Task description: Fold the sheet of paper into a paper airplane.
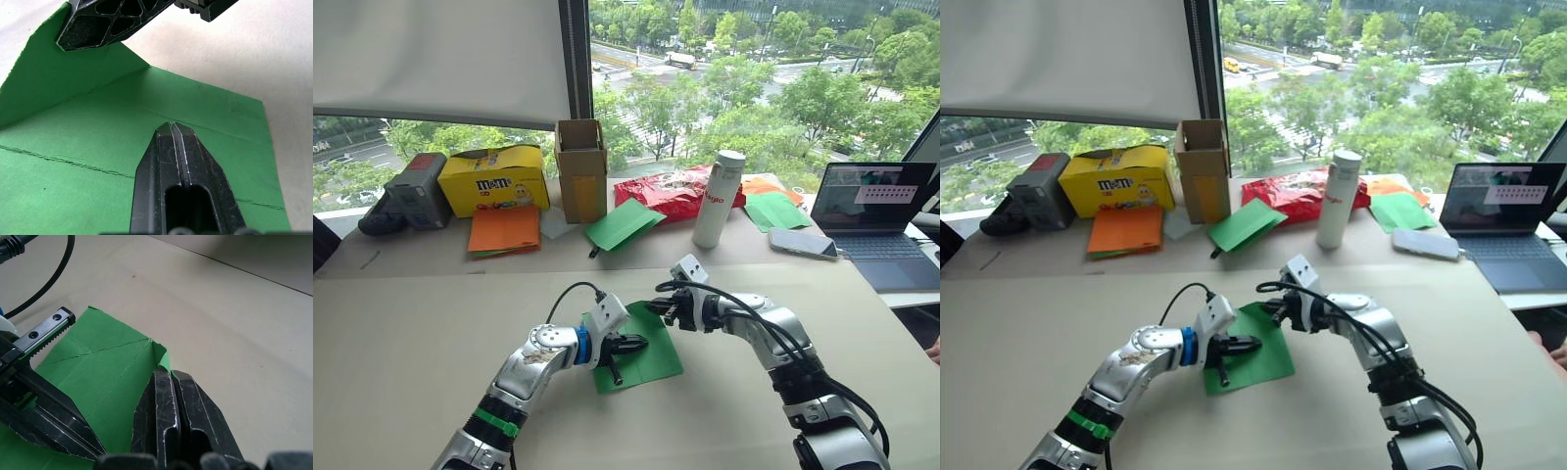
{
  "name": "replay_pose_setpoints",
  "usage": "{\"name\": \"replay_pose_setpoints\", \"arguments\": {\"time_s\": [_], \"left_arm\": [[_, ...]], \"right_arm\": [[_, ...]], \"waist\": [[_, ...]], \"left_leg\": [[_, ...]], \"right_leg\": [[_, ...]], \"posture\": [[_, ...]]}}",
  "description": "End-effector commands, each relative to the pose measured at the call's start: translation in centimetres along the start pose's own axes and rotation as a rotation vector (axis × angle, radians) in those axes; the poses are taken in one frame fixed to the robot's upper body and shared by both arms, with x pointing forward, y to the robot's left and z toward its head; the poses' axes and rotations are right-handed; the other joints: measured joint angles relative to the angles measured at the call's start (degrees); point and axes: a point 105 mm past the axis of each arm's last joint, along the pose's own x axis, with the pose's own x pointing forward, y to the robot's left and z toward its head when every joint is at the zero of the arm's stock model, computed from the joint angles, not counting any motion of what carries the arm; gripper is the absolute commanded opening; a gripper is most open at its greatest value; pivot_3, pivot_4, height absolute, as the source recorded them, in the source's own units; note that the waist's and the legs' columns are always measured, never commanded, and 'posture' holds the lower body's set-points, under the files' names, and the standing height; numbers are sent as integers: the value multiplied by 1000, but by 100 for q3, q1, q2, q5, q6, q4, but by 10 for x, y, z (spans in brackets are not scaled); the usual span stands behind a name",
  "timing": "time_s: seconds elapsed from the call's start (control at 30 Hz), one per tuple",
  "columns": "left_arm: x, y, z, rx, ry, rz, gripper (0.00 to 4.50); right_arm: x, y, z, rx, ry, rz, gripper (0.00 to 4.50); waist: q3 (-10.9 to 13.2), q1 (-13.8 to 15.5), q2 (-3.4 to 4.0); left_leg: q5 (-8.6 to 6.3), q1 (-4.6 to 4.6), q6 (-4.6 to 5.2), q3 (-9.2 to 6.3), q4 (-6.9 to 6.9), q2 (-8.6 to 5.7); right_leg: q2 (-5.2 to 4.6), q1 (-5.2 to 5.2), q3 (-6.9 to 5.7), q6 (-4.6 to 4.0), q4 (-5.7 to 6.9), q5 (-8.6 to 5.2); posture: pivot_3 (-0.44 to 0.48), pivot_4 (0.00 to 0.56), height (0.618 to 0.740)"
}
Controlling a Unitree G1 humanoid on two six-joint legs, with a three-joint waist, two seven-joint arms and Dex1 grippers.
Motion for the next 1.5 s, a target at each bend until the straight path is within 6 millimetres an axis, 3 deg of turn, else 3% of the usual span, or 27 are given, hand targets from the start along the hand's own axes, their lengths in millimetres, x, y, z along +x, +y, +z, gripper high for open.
{"name": "replay_pose_setpoints", "arguments": {"time_s": [0.03,0.17,0.3,0.53,0.87,1.1,1.3,1.5], "left_arm": [[-4,2,-25,-113,54,-2,0],[-22,6,-2,-116,-45,-24,0],[-39,12,2,-116,-53,-19,0],[-56,33,-3,-108,-46,39,0],[-47,27,-18,-86,0,32,0],[-54,36,33,-51,-232,26,0],[-38,57,25,-46,-153,158,0],[-15,51,28,-38,-159,152,0]], "right_arm": [[-3,7,17,-119,-53,14,38],[-1,10,20,-222,-68,-3,38],[2,14,18,-363,-69,-31,38],[3,27,10,-460,-101,-75,38],[4,47,-5,-532,-56,-64,38],[10,47,-20,-591,12,-81,38],[11,44,-21,-556,30,-121,38],[12,48,-21,-548,34,-127,38]], "waist": [[0,-7,0],[1,-32,-1],[2,-35,-1],[4,-12,-2],[4,-4,-3],[9,-4,-11],[10,-7,-13],[13,-4,-18]], "left_leg": [[0,0,0,0,0,0],[1,-5,-1,1,-4,3],[8,-16,-13,1,-7,5],[26,-33,-43,5,-6,0],[25,-32,-41,4,-6,-1],[26,-38,-42,4,-5,1],[28,-38,-44,3,-1,-3],[30,-39,-46,4,1,-2]], "right_leg": [[0,0,0,0,0,0],[3,-10,0,1,1,0],[9,-24,0,1,2,-1],[6,-38,0,2,1,-1],[5,-36,0,2,0,-1],[7,-42,0,2,2,-1],[8,-38,-1,3,2,-1],[11,-39,-1,4,3,-1]], "posture": [[0,150,739],[0,150,739],[0,150,739],[0,150,739],[0,150,739],[0,150,739],[0,150,739],[0,150,739]]}}
